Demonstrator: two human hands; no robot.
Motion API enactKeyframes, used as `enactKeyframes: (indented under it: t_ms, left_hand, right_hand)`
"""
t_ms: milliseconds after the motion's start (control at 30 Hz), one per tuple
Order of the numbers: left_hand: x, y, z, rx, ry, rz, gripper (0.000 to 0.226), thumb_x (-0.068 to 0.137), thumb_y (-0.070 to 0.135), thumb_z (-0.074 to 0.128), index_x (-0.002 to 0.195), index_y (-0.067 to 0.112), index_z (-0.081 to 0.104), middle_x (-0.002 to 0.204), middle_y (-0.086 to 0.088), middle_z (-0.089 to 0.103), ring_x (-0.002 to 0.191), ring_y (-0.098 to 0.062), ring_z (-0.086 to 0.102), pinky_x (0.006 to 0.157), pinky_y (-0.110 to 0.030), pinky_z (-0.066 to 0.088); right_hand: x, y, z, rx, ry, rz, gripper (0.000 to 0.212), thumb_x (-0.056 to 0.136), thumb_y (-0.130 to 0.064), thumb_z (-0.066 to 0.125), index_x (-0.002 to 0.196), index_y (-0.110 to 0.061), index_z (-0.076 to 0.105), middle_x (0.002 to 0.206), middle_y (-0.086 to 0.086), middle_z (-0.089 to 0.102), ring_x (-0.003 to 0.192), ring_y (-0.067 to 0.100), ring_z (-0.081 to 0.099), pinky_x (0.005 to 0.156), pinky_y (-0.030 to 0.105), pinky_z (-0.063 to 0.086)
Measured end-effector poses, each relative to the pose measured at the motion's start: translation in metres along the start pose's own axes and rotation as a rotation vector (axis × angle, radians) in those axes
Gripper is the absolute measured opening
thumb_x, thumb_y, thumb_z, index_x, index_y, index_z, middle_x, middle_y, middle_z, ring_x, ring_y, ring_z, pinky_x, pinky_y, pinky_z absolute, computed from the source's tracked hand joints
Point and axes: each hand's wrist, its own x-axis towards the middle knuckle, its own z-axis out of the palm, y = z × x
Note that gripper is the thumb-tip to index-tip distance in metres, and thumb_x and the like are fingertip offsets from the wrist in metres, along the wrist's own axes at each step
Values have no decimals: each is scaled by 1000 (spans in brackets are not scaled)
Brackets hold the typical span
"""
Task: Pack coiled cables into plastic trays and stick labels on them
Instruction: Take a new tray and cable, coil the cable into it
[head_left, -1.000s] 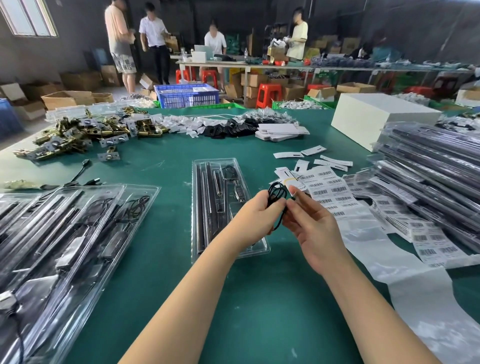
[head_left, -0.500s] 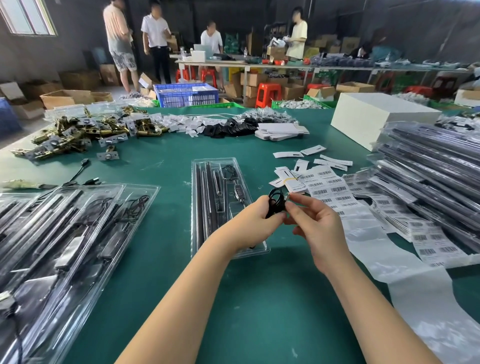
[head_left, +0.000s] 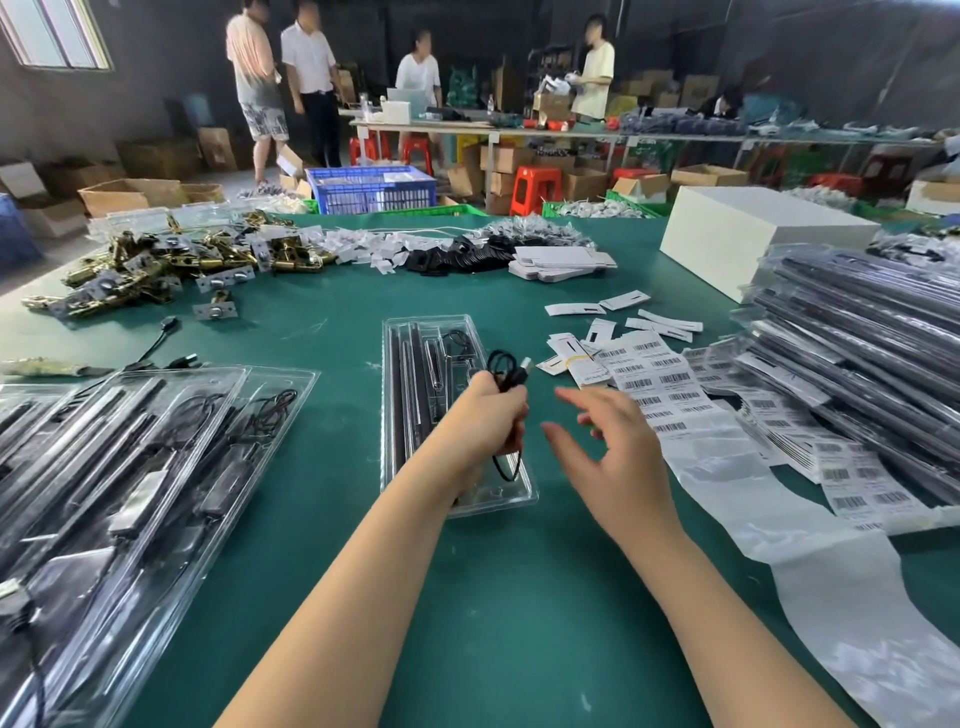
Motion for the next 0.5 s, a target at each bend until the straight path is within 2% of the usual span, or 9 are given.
enactKeyframes:
  t_ms: [67,133,200,267,367,500]
  left_hand:
    - [1,2,-7,-216,45,-43,19,97,6,47,83,15,37,68,-1,48,54,-11,45,47,-21,43]
    - [2,2,-13,-379,45,-77,18,98,7,46,86,14,35,62,0,47,53,-13,44,46,-22,41]
    - [4,1,-17,-479,28,-115,14,100,9,45,92,14,34,57,1,46,52,-14,44,47,-22,39]
    - [5,1,-21,-408,30,-148,13,99,11,46,92,13,36,57,1,47,51,-13,45,47,-23,40]
    - [4,0,-26,-207,15,-214,16,98,8,48,87,14,38,57,0,46,49,-14,44,48,-24,44]
    - [1,-1,-34,78,-60,-289,24,97,7,50,75,13,42,59,-3,46,51,-14,47,52,-29,51]
  right_hand:
    - [-2,0,2,46,-192,59,27,78,-36,78,104,-29,72,100,-24,58,84,-1,55,74,17,45]
    - [-6,0,8,36,-386,86,29,73,-47,78,99,-35,73,98,-25,58,81,0,55,73,16,45]
    - [-10,-2,16,34,-448,71,26,75,-44,78,98,-33,74,96,-21,59,76,1,54,75,21,47]
    - [-11,-3,20,39,-396,47,14,80,-34,77,93,-29,74,90,-11,60,72,5,55,74,28,48]
    - [-9,-3,19,-31,-373,8,7,85,-27,71,92,-27,72,86,-5,62,78,12,56,75,37,49]
    - [-10,-4,19,-87,-305,37,10,89,-24,67,99,-25,70,88,-8,70,83,16,62,74,36,50]
